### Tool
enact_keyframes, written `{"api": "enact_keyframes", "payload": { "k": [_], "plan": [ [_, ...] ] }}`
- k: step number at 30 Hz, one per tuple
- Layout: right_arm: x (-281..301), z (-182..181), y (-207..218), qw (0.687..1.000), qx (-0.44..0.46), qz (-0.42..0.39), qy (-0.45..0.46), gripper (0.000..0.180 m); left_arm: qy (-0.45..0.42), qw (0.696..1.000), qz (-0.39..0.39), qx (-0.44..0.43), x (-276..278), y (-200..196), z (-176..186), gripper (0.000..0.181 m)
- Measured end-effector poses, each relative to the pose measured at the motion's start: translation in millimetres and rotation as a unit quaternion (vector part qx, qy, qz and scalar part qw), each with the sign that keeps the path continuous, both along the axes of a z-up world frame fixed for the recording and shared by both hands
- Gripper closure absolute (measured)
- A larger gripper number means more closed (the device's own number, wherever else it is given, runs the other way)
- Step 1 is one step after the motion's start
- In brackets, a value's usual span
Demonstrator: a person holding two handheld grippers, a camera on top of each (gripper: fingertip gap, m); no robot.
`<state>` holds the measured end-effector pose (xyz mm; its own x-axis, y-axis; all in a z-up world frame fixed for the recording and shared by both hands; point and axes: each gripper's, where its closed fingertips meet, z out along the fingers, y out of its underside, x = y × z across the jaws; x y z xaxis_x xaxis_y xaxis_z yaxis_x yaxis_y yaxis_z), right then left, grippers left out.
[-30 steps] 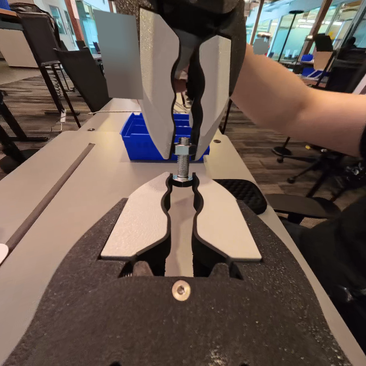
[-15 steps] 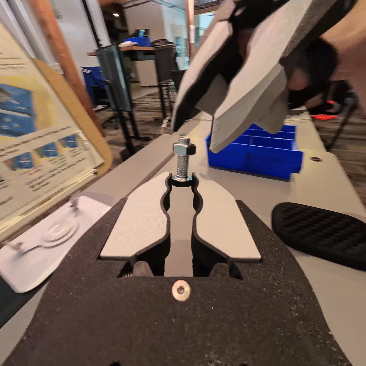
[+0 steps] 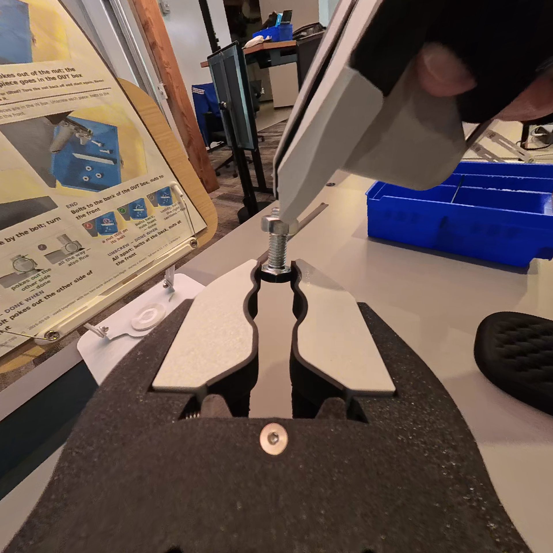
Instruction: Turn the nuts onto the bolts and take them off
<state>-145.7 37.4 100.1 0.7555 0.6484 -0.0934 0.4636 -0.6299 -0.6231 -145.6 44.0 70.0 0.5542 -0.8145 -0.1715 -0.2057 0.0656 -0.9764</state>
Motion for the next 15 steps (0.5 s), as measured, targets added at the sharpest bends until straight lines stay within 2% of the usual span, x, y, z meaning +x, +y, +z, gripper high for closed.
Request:
{"api": "enact_keyframes", "payload": {
  "k": [5, 9, 15],
  "plan": [
    [-5.1, -5.7, -2.5, 1.0, -0.025, 0.004, 0.006, 0.146, -0.005, 1.0, 0.006, 0.006, -0.2, -0.7, 3.3, 0.162],
    [-9.5, -4.9, -3.3, 0.999, -0.031, 0.01, 0.028, 0.158, -0.002, 1.0, 0.005, 0.006, -0.6, -0.9, 3.1, 0.162],
    [-8.6, -8.6, -3.9, 0.998, -0.052, 0.012, 0.03, 0.162, 0.007, 1.0, 0.01, 0.007, 0.1, 0.3, 0.5, 0.162]
  ]
}}
